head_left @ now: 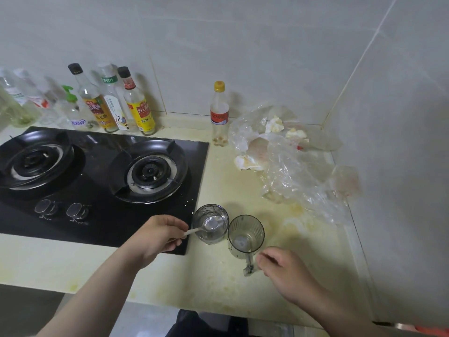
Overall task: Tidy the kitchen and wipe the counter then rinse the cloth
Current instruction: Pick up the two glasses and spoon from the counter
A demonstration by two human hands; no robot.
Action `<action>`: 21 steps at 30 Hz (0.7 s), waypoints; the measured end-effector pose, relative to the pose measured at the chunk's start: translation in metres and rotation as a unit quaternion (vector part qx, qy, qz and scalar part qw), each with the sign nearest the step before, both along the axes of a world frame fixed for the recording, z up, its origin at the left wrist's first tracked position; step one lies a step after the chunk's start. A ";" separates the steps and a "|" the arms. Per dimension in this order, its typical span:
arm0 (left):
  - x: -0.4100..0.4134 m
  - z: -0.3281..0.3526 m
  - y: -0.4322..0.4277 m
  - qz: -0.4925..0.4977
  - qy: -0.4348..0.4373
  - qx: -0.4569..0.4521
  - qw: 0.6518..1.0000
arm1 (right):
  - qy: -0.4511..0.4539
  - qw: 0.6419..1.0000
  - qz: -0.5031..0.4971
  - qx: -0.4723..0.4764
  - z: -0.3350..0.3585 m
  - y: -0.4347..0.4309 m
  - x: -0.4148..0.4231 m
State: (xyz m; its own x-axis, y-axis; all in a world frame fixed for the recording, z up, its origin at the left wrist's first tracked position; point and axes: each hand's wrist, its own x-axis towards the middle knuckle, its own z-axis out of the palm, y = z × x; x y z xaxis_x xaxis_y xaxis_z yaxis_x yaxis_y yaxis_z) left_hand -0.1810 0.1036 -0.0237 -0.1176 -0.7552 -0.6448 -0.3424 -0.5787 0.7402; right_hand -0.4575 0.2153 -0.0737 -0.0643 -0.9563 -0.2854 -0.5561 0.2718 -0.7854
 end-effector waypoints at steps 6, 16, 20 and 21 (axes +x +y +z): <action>-0.005 -0.001 -0.007 0.056 0.060 0.037 0.996 | -0.007 1.000 0.009 0.002 -0.002 0.002 0.001; -0.020 -0.008 -0.012 0.052 0.098 0.003 0.994 | 0.002 1.000 -0.003 0.018 -0.001 -0.001 0.003; -0.015 -0.012 -0.007 0.034 0.122 -0.018 0.992 | -0.007 1.000 -0.015 0.019 0.003 -0.003 0.002; -0.013 -0.013 -0.005 0.041 0.122 -0.019 0.991 | -0.007 1.000 -0.014 0.021 0.004 -0.003 0.002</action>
